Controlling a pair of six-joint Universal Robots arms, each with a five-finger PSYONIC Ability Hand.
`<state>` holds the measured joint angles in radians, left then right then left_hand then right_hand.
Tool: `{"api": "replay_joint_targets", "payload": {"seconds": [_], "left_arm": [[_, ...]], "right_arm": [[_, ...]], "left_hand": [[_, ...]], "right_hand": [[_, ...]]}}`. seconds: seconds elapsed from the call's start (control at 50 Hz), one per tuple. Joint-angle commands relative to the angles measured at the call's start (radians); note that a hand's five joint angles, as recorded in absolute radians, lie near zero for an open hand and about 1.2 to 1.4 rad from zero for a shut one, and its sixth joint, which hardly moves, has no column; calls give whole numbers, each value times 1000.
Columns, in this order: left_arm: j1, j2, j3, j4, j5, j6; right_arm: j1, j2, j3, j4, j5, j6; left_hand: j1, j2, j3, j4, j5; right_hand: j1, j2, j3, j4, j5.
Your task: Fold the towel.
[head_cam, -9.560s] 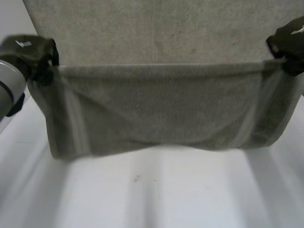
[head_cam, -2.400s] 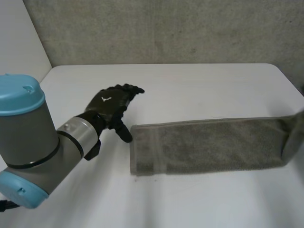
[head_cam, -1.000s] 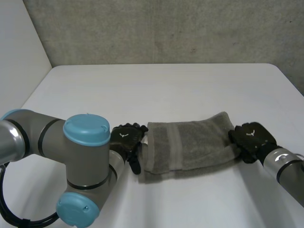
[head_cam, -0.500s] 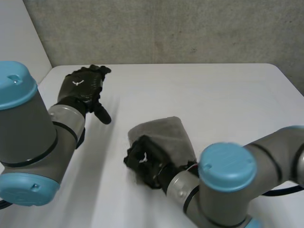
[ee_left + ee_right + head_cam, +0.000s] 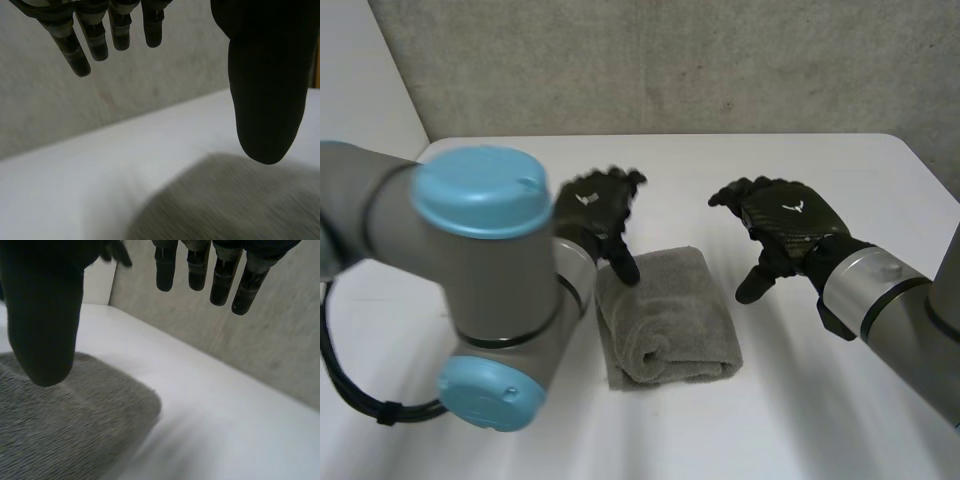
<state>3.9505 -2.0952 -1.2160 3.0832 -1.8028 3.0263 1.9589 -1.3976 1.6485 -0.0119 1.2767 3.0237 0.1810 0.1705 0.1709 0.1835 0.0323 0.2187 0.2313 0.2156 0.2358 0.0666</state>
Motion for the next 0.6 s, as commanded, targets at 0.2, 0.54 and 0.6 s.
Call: {"api": "replay_joint_targets", "payload": {"seconds": [0.2,0.54,0.6], "left_arm": [[-16,-229,61,-212,-155,-118],[9,-119,23,-201,-144,-109],[29,-15,26,-204,-126,-110]], "right_arm": [[-20,366,-151,67,-143,-3],[-12,318,-219,64,-40,-161],[-14,243,-245,61,-25,-92]], "left_hand": [[-3,8,7,-5,-29],[-6,5,4,-8,-31],[-6,5,4,-8,-31]], "right_hand": [[-44,-57,-41,-61,-67],[-44,-57,-41,-61,-67],[-44,-57,-41,-61,-67]]}}
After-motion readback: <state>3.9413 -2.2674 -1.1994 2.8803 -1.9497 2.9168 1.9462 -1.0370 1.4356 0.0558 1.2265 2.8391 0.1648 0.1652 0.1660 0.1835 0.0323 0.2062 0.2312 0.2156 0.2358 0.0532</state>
